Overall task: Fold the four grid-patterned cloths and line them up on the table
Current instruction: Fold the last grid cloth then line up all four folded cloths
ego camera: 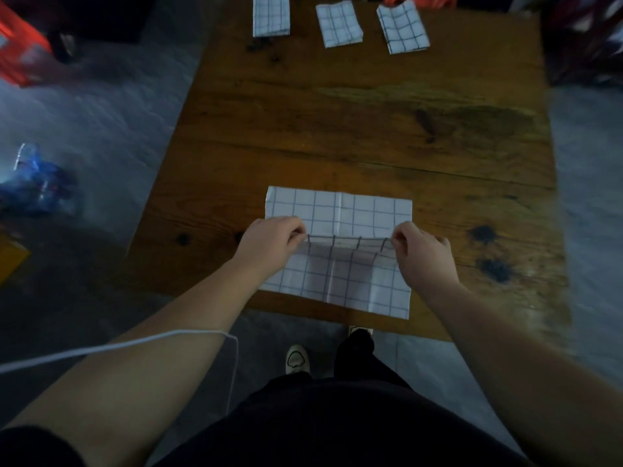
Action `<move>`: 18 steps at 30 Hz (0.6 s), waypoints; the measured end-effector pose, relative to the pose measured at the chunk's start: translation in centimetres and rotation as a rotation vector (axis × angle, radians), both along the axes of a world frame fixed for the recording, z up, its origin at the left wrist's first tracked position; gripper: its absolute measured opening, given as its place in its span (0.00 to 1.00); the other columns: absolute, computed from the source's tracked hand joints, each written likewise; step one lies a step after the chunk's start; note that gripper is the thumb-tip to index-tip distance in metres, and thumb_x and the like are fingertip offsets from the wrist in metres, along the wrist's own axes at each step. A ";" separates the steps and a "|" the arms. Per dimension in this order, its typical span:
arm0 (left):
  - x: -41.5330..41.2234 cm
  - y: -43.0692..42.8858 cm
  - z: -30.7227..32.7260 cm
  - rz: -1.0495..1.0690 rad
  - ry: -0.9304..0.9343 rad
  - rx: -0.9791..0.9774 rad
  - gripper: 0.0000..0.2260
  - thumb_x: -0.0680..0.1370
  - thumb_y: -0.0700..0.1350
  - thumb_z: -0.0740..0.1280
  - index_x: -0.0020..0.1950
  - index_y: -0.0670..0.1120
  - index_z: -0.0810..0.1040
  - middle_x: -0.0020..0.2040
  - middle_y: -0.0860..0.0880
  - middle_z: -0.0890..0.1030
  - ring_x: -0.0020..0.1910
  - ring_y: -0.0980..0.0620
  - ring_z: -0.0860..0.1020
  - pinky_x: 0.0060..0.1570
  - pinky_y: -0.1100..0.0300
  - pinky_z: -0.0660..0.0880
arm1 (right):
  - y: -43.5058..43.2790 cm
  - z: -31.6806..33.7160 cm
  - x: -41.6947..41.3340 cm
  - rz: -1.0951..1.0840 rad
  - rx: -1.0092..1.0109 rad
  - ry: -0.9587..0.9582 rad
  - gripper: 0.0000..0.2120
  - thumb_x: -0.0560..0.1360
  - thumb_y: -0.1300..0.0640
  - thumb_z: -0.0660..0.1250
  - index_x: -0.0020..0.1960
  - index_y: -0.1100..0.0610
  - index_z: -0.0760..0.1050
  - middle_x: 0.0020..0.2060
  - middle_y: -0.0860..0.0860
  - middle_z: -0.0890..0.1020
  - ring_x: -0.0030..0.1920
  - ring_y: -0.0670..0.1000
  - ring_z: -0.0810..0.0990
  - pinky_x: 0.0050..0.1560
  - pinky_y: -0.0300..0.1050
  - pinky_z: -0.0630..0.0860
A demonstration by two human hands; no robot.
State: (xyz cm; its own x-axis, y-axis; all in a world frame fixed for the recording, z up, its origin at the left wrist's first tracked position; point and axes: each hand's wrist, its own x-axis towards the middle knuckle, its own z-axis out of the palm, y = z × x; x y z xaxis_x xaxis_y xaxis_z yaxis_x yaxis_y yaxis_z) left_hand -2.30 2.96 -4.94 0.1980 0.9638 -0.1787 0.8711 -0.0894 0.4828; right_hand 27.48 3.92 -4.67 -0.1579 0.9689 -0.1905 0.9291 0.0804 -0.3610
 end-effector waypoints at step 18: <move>-3.3 -1.9 11.0 -0.079 -0.120 -0.055 0.04 0.82 0.52 0.65 0.55 0.60 0.78 0.50 0.60 0.79 0.50 0.61 0.76 0.47 0.62 0.74 | -4.5 11.4 0.9 -0.138 -0.010 0.294 0.06 0.79 0.53 0.68 0.46 0.43 0.75 0.42 0.40 0.79 0.44 0.40 0.76 0.38 0.39 0.70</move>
